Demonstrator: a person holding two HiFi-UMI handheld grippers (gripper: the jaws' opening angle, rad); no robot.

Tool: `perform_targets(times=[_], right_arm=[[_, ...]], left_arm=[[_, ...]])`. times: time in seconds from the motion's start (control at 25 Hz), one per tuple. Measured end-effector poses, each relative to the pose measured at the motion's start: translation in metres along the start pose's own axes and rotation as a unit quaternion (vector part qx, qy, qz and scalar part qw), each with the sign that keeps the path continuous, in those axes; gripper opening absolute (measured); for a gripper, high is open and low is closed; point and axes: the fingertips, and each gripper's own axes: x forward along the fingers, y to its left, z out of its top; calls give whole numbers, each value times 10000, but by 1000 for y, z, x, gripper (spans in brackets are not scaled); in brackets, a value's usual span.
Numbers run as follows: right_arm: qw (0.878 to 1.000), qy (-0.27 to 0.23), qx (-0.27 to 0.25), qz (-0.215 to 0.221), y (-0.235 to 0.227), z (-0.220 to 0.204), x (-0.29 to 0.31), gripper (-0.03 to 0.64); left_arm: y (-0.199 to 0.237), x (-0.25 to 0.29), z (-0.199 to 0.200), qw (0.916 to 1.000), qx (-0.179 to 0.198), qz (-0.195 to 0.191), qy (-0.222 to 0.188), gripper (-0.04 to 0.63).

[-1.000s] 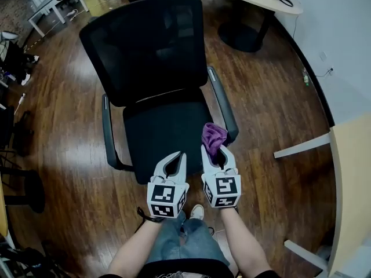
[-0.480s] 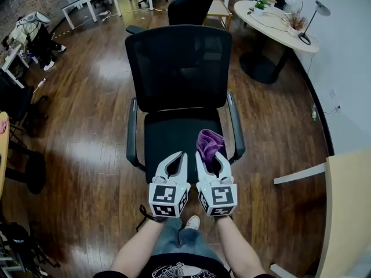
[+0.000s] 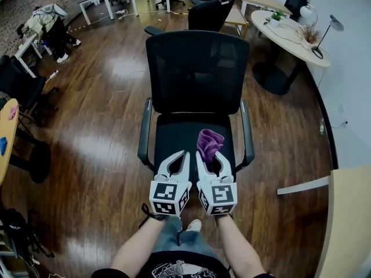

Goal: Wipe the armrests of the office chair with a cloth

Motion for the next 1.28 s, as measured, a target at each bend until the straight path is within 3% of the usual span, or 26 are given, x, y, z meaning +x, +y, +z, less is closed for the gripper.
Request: perform_targets(times=[0.36, 0.6, 0.96, 1.28], right_arm=[[9957, 162, -246, 877, 62, -3, 81, 98], [9921, 376, -376, 1140, 93, -14, 155, 98], [9861, 902, -608, 1260, 127, -51, 286, 98], [9812, 1473, -859, 901, 107, -90, 394, 98]], left_arm=[[93, -8, 16, 9979, -171, 613, -128, 5], [175, 10, 22, 9956, -304, 878, -152, 5], [291, 56, 18, 9960, -383, 807, 61, 5], [370, 109, 4, 9972, -419, 462, 422, 5]])
